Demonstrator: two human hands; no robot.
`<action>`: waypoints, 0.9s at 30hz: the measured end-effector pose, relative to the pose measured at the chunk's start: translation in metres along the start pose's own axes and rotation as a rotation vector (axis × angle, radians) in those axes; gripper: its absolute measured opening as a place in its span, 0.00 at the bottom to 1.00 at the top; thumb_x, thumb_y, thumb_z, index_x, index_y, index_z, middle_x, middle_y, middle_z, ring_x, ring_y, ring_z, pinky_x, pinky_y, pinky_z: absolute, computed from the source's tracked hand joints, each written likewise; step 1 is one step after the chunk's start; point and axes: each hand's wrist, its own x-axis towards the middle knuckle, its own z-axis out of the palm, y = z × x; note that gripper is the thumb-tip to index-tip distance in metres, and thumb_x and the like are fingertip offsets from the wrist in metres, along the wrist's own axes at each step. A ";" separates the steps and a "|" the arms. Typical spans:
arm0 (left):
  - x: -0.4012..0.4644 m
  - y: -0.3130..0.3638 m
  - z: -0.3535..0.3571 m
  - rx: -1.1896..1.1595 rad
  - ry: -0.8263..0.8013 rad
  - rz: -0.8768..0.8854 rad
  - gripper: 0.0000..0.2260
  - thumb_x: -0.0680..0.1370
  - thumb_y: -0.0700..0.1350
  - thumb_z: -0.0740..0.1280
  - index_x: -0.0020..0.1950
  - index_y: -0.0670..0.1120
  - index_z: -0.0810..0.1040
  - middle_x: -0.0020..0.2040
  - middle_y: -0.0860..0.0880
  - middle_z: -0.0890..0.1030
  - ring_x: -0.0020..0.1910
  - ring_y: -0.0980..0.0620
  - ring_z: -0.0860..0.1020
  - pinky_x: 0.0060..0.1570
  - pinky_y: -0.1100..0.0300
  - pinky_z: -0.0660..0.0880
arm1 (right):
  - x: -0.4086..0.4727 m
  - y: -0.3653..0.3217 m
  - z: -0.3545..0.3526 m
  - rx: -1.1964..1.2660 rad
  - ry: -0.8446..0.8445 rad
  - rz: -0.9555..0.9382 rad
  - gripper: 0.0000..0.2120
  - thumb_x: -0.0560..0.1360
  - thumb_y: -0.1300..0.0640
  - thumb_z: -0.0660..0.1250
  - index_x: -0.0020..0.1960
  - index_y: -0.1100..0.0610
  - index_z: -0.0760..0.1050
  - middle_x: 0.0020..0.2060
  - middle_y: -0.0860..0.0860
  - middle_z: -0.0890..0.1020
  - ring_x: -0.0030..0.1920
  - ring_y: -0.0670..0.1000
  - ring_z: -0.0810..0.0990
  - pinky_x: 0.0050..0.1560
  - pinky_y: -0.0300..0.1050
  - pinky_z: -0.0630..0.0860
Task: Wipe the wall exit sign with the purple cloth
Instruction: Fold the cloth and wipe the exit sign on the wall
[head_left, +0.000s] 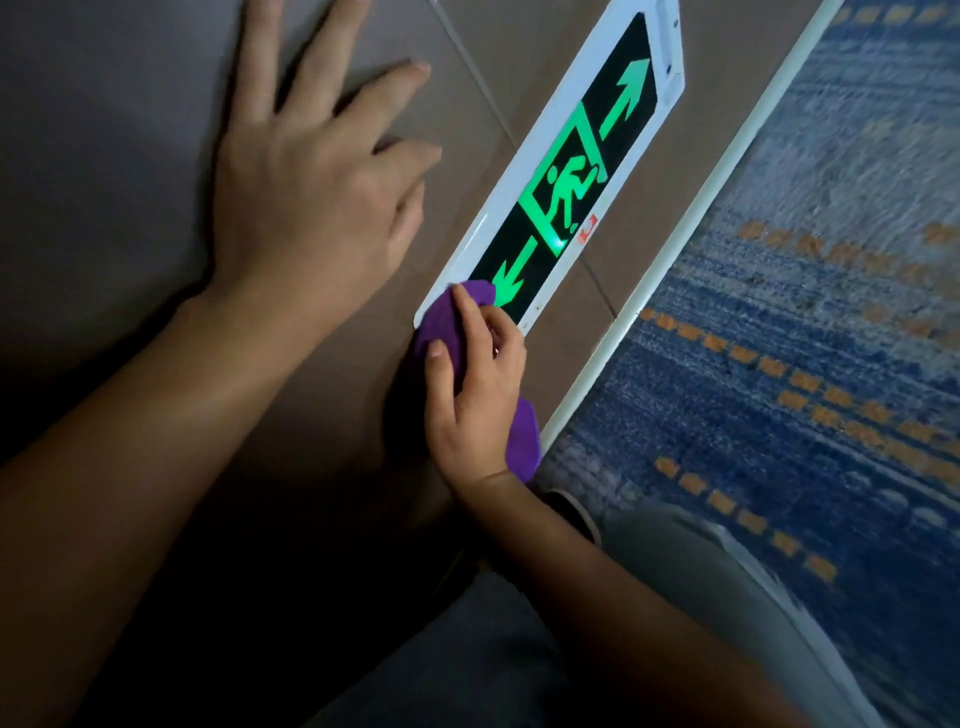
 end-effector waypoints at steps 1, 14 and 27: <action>-0.005 0.000 -0.003 -0.029 -0.034 -0.002 0.18 0.87 0.48 0.53 0.67 0.48 0.81 0.79 0.49 0.70 0.80 0.39 0.64 0.76 0.38 0.57 | 0.001 0.001 0.000 -0.020 -0.002 -0.015 0.24 0.82 0.55 0.65 0.77 0.54 0.68 0.68 0.55 0.72 0.70 0.54 0.70 0.73 0.39 0.62; -0.045 -0.005 -0.009 0.031 -0.114 0.030 0.21 0.85 0.51 0.56 0.77 0.47 0.72 0.83 0.46 0.60 0.84 0.38 0.51 0.79 0.32 0.46 | 0.005 0.007 0.026 0.059 0.196 0.029 0.22 0.84 0.56 0.61 0.77 0.55 0.68 0.77 0.53 0.71 0.81 0.56 0.60 0.80 0.58 0.58; -0.034 0.026 0.021 0.112 -0.149 0.188 0.22 0.85 0.49 0.58 0.78 0.45 0.70 0.84 0.42 0.55 0.84 0.35 0.48 0.78 0.31 0.45 | -0.031 0.017 0.039 0.086 0.093 0.040 0.22 0.84 0.52 0.60 0.77 0.52 0.69 0.80 0.51 0.64 0.84 0.56 0.50 0.80 0.64 0.55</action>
